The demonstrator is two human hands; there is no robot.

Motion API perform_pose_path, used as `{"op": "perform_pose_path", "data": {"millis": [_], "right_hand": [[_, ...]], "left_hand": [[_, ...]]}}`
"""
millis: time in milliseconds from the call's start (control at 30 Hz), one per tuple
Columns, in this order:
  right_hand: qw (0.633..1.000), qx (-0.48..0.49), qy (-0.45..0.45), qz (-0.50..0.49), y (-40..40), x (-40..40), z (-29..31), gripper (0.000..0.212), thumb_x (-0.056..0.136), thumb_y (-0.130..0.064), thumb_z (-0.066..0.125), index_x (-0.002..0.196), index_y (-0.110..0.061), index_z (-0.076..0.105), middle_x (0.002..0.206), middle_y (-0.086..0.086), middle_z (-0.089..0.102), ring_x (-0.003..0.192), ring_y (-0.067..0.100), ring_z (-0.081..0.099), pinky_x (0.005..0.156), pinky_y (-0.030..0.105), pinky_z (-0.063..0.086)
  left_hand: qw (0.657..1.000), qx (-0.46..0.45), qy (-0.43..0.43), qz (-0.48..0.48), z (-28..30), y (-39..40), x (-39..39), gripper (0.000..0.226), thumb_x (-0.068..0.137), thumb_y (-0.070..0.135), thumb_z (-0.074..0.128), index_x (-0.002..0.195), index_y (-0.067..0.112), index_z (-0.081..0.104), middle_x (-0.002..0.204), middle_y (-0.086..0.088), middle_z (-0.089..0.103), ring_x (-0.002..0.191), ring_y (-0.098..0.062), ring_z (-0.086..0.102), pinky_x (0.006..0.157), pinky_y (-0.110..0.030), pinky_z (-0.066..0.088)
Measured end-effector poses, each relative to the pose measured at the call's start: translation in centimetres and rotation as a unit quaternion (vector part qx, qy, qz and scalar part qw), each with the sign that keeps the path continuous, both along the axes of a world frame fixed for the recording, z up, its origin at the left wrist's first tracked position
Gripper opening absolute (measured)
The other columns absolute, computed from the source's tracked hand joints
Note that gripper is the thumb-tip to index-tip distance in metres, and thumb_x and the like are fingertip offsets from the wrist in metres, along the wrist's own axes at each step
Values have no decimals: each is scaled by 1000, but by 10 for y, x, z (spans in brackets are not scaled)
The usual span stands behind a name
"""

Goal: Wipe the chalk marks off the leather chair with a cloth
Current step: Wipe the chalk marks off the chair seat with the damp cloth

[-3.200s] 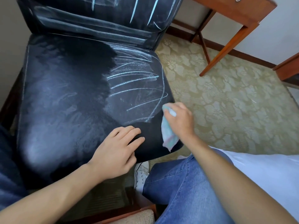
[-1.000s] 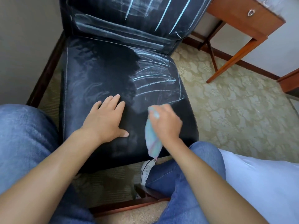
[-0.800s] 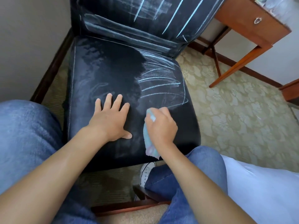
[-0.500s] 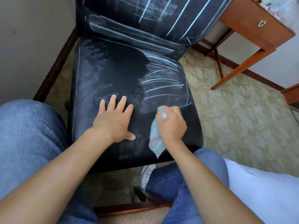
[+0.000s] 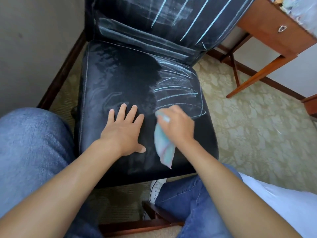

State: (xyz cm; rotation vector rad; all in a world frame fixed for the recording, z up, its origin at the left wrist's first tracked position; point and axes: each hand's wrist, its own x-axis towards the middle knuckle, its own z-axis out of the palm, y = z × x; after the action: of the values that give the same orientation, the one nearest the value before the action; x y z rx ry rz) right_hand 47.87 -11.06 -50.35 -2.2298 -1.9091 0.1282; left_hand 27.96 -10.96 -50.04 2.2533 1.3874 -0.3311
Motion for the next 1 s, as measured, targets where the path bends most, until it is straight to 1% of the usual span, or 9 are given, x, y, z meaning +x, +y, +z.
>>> {"op": "perform_pose_path", "data": {"millis": [67, 100, 233, 400, 567, 700, 767, 933, 1000], "right_hand": [[990, 29, 28, -137, 10, 16, -2, 22, 95, -37, 49, 103, -36, 69, 104, -6, 54, 91, 28, 62, 72, 34, 42], [992, 32, 21, -117, 7, 9, -3, 21, 95, -35, 50, 103, -35, 70, 103, -7, 53, 90, 27, 61, 71, 34, 42], [990, -20, 2, 141, -16, -10, -1, 18, 94, -45, 55, 106, -48, 68, 104, -12, 57, 89, 12, 59, 74, 30, 46], [989, 31, 10, -148, 10, 41, -1, 22, 96, -35, 47, 104, -40, 67, 108, -8, 56, 95, 27, 61, 73, 32, 37], [988, -2, -39, 148, -38, 18, -3, 19, 90, -40, 59, 105, -46, 68, 104, -13, 60, 89, 12, 60, 65, 29, 49], [989, 22, -17, -143, -11, 95, 2, 22, 96, -37, 54, 110, -43, 70, 113, -8, 63, 99, 23, 62, 73, 33, 42], [974, 41, 18, -222, -12, 106, -4, 24, 96, -33, 55, 111, -37, 73, 114, -1, 64, 101, 30, 61, 73, 33, 38], [998, -8, -14, 64, -44, 76, -6, 21, 91, -44, 60, 109, -51, 68, 111, -17, 63, 96, 7, 61, 80, 28, 49], [999, -6, -37, -22, -22, 104, 1, 22, 93, -46, 54, 111, -51, 65, 114, -14, 63, 102, 12, 61, 80, 30, 46]], "left_hand": [[1000, -2, 3, 3, 0, 0, 0, 111, 89, 68, 65, 165, 24, -2, 172, -5, -22, 157, -37, -24, 127, -60, -7], [1000, -3, 3, 4, 1, 0, 1, 111, 89, 68, 66, 165, 23, -2, 172, -5, -22, 157, -38, -24, 127, -61, -7], [1000, -11, -6, 10, 1, 0, 2, 111, 90, 65, 67, 165, 24, -2, 172, -4, -23, 156, -37, -26, 127, -61, -8], [1000, -7, -2, 4, 2, -1, 3, 109, 91, 66, 65, 165, 22, -3, 172, -6, -24, 156, -39, -27, 126, -63, -9], [1000, 11, 6, -15, 1, -4, 10, 109, 93, 62, 59, 164, 10, -6, 170, -15, -26, 155, -36, -31, 126, -58, -14], [998, 47, -17, -45, 0, -9, 13, 104, 91, 54, 56, 164, 8, -3, 171, -15, -20, 157, -35, -26, 127, -54, -13], [994, 61, -55, -72, 0, -14, 19, 96, 91, 48, 55, 165, 13, 4, 173, -11, -12, 158, -35, -21, 127, -54, -13], [970, 152, -144, -125, -15, -25, 48, 67, 81, 36, 31, 128, 1, 62, 145, -20, 52, 144, -40, 39, 128, -49, 16], [966, 171, -142, -129, -21, -26, 57, 57, 85, 33, 36, 121, 0, 65, 136, -21, 57, 136, -42, 46, 122, -49, 25]]}}
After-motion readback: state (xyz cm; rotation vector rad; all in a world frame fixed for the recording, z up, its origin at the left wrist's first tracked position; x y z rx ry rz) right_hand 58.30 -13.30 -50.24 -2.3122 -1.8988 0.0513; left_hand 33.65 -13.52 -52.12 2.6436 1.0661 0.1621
